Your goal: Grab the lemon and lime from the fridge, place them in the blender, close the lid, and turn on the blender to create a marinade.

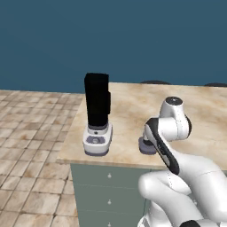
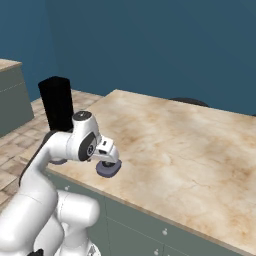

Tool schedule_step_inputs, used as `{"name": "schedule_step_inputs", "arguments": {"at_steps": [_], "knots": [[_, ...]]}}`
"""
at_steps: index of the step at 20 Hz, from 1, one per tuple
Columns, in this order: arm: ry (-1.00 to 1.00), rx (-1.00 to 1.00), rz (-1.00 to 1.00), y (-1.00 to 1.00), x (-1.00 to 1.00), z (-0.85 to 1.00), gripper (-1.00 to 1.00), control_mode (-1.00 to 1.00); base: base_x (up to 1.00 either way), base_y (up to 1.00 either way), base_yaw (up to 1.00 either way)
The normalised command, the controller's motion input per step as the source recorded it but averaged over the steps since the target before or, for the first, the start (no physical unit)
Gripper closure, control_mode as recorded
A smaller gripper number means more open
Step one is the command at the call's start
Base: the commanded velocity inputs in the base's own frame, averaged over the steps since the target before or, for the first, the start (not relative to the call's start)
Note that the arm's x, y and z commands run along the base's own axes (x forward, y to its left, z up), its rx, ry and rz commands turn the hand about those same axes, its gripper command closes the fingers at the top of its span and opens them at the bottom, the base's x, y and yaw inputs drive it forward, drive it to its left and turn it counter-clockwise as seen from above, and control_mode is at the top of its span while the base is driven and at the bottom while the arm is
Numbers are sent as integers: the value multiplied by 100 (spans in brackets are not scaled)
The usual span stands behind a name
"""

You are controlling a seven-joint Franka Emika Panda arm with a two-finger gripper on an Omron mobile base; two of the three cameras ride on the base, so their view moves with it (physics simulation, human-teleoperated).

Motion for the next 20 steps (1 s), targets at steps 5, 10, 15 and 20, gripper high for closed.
{"name": "schedule_step_inputs", "arguments": {"at_steps": [5,10,15,20], "knots": [[7,0,-11,-5,43,-18,-100,-100,0,0,0],[2,0,-5,0,41,-29,-100,-100,0,0,0],[0,0,0,0,27,-38,-100,-100,0,0,0],[0,0,0,0,13,-38,-100,-100,0,0,0]]}}
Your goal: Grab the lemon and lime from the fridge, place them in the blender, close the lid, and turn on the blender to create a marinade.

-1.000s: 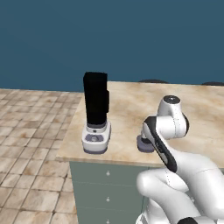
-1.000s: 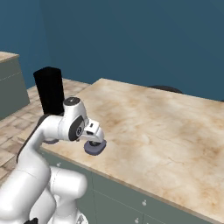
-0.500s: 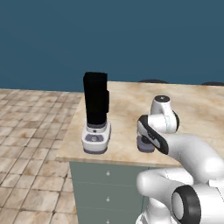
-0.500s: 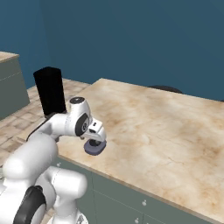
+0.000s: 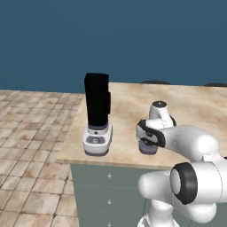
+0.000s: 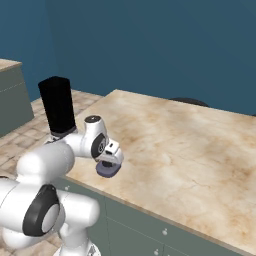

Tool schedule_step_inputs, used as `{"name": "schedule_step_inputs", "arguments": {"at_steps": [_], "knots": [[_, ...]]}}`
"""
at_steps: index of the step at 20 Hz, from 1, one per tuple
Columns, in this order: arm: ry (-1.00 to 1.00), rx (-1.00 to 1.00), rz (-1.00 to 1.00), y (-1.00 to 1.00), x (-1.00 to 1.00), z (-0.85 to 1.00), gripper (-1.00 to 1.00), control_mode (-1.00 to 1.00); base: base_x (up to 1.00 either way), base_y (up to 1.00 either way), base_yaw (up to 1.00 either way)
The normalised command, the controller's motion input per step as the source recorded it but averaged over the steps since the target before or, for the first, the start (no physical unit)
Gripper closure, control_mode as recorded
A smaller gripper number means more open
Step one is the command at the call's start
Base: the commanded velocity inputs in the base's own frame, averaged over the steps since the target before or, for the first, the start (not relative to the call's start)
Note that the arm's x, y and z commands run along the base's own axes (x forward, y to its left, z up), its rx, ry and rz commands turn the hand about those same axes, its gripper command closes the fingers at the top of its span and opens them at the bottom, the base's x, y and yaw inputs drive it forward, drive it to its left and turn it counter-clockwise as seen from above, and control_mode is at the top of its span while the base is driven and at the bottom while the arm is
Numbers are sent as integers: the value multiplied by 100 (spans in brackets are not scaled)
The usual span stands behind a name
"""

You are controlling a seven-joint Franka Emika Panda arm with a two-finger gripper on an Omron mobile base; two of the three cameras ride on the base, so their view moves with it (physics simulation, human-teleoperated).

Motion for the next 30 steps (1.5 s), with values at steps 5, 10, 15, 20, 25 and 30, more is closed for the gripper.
{"name": "schedule_step_inputs", "arguments": {"at_steps": [5,10,15,20,25,30], "knots": [[0,0,0,0,1,-22,-100,-100,0,0,0],[0,0,0,0,4,-16,-100,-100,0,0,0],[0,0,0,0,17,-12,-100,-100,0,0,0],[0,0,0,0,24,-7,-100,-100,0,0,0],[0,0,0,0,24,-3,-100,-100,0,0,0],[0,0,0,0,19,-12,-100,-100,0,0,0]]}}
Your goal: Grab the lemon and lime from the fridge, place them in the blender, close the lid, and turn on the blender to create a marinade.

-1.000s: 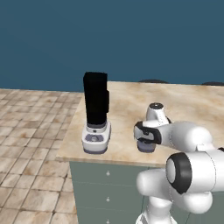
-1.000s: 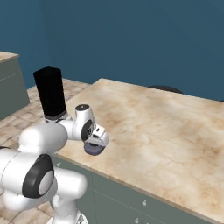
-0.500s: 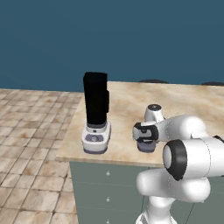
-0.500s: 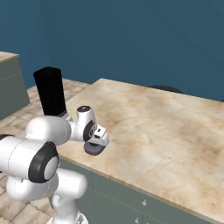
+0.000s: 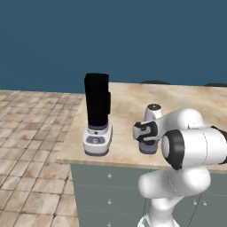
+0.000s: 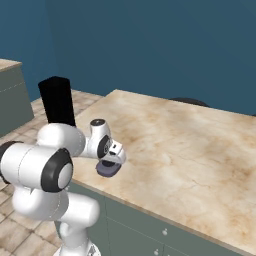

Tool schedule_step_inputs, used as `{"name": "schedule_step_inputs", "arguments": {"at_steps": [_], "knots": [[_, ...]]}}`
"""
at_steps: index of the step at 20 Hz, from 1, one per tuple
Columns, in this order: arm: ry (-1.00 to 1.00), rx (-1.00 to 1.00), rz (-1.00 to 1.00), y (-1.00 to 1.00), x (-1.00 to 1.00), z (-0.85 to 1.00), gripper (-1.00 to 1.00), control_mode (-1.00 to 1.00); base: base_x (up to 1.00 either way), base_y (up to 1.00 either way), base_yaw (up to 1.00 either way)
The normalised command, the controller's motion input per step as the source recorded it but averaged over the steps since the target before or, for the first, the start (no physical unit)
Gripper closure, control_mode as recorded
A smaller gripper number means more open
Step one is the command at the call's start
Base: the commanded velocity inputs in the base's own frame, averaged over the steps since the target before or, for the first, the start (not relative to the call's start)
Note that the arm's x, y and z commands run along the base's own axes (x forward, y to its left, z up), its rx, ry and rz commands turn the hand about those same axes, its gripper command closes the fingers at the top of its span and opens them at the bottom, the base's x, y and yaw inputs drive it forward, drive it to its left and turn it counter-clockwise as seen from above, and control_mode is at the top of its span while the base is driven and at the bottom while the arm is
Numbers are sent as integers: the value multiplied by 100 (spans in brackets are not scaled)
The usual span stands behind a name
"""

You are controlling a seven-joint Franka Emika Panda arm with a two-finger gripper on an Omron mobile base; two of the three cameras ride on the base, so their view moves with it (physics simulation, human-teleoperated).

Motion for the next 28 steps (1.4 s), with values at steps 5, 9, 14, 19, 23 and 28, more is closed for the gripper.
{"name": "schedule_step_inputs", "arguments": {"at_steps": [5,9,14,19,23,28], "knots": [[0,0,0,0,2,-26,-100,-100,0,0,0],[0,0,0,0,0,-34,-100,-100,0,0,0],[-1,0,0,0,-17,-45,-100,-100,0,0,0],[-3,2,-8,-1,-50,-35,-100,-100,0,0,0],[-2,0,-10,0,-29,-23,-100,-100,0,0,0],[0,0,-7,0,0,-20,-100,-100,0,0,0]]}}
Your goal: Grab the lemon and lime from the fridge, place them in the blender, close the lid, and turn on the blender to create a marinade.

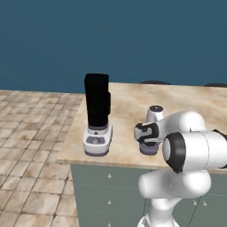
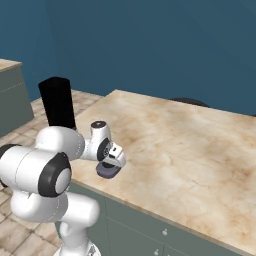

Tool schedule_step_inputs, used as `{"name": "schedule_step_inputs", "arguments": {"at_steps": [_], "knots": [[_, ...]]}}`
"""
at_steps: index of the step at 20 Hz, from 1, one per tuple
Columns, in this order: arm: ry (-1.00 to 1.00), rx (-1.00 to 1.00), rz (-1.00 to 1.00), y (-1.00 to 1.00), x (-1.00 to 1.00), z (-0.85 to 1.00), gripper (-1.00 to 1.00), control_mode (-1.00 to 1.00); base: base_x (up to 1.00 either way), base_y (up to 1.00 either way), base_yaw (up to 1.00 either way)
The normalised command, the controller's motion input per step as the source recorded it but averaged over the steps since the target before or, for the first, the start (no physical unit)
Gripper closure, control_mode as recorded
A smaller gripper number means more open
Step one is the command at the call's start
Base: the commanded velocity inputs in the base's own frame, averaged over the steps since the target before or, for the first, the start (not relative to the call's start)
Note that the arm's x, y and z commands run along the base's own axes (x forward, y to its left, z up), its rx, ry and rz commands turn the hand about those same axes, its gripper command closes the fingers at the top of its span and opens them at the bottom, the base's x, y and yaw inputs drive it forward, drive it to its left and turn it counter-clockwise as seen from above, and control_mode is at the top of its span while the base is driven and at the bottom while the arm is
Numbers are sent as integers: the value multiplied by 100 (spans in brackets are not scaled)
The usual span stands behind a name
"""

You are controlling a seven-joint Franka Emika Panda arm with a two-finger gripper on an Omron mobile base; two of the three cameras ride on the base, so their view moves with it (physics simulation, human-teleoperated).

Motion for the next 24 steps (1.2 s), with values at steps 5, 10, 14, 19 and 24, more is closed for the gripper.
{"name": "schedule_step_inputs", "arguments": {"at_steps": [5,10,14,19,24], "knots": [[0,2,-5,0,0,-47,100,-100,0,0,0],[-3,7,-3,3,0,-37,100,-100,0,0,0],[-6,5,-1,4,0,-8,100,-100,0,0,0],[-1,1,0,9,0,18,100,-100,0,0,0],[0,0,0,16,4,52,100,-100,0,0,0]]}}
